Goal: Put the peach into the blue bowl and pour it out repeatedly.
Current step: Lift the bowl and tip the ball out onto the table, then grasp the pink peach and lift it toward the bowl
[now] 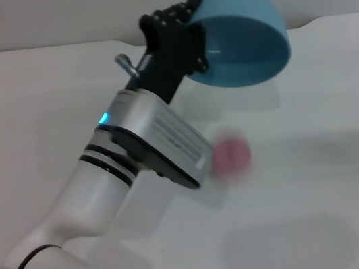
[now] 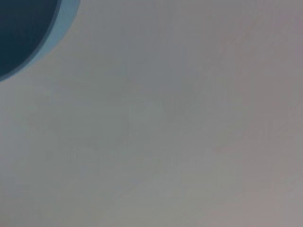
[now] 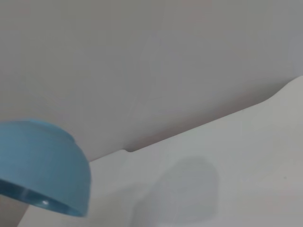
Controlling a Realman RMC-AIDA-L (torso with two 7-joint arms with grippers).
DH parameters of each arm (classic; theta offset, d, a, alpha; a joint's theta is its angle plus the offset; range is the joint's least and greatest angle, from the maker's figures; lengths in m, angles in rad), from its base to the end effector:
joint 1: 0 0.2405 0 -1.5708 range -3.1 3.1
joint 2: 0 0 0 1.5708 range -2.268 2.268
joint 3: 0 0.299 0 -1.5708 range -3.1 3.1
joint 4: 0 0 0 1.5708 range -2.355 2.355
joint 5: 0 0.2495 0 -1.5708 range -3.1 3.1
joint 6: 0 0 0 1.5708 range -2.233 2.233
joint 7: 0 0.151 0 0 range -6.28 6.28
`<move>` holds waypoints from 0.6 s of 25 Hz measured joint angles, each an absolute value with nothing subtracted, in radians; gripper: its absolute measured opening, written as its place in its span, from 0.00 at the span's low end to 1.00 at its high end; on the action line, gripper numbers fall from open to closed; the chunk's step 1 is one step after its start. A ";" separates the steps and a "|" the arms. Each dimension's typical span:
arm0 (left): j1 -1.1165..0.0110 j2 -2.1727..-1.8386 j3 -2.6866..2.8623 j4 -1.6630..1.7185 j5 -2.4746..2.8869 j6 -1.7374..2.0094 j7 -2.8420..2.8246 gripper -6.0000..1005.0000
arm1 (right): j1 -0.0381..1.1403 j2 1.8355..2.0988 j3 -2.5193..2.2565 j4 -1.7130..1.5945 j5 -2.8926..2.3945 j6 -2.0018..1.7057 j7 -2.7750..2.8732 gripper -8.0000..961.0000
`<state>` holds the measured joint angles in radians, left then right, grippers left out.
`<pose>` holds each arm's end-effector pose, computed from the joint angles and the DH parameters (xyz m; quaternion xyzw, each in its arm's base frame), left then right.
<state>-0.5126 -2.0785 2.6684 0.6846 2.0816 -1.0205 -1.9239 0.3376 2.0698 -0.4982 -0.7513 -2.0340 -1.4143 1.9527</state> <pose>-0.2098 0.3669 -0.1640 -0.7592 0.2533 -0.1100 0.5894 0.4159 0.3400 0.0304 -0.7501 0.5526 0.2768 0.2352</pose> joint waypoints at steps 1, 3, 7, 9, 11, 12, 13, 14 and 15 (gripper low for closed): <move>-0.513 -2.079 2.668 0.685 2.082 -1.021 -1.924 0.00 | 0.338 2.070 -0.499 -0.751 -2.034 -1.414 1.953 0.55; -0.514 -2.079 2.675 0.699 2.082 -0.998 -1.858 0.00 | 0.338 2.070 -0.499 -0.751 -2.034 -1.414 1.953 0.55; -0.514 -2.078 2.654 0.716 2.070 -0.984 -1.877 0.00 | 0.338 2.070 -0.508 -0.750 -2.034 -1.415 1.953 0.55; -0.514 -2.078 2.617 0.734 2.041 -0.977 -1.945 0.00 | 0.339 2.070 -0.508 -0.747 -2.035 -1.417 1.952 0.55; -0.514 -2.078 2.563 0.767 1.987 -0.940 -2.012 0.00 | 0.343 2.071 -0.508 -0.743 -2.034 -1.424 1.945 0.55; -0.513 -2.075 2.518 0.789 1.948 -0.894 -2.055 0.00 | 0.345 2.071 -0.508 -0.743 -2.032 -1.432 1.936 0.55; -0.513 -2.072 2.473 0.803 1.931 -0.836 -2.095 0.00 | 0.348 2.071 -0.508 -0.742 -2.031 -1.439 1.927 0.55; -0.514 -2.069 2.426 0.814 1.920 -0.771 -2.146 0.00 | 0.352 2.071 -0.508 -0.742 -2.030 -1.445 1.919 0.55; -0.517 -2.066 2.392 0.816 1.920 -0.720 -2.185 0.00 | 0.357 2.071 -0.510 -0.741 -2.030 -1.450 1.912 0.55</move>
